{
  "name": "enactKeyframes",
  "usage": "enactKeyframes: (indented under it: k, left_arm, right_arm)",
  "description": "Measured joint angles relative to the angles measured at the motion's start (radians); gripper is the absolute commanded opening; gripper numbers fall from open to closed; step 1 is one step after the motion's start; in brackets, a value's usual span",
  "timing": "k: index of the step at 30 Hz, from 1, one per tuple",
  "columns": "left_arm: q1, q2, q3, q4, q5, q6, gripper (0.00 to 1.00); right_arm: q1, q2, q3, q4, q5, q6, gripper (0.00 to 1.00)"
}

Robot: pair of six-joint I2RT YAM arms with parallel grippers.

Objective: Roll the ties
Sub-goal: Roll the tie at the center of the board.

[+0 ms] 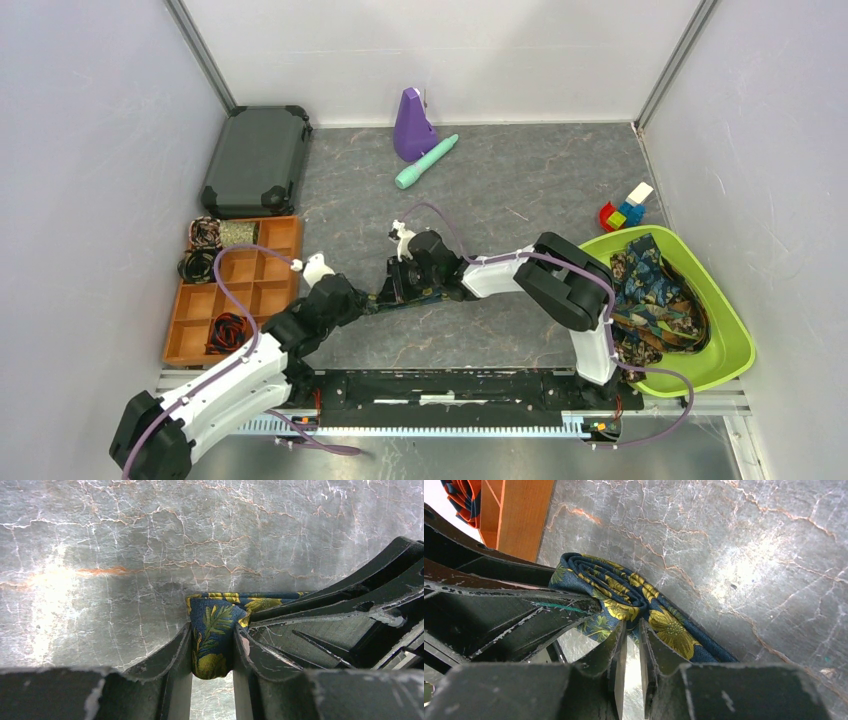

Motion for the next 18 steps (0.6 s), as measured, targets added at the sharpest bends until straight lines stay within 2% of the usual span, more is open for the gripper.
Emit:
enactKeyframes:
  k: [18]
  left_arm:
    - [-0.003,0.067,0.074,-0.081,-0.059,0.045,0.09]
  right_arm:
    - [0.0,-0.016,0.02,-0.025,0.001,-0.047,0.24]
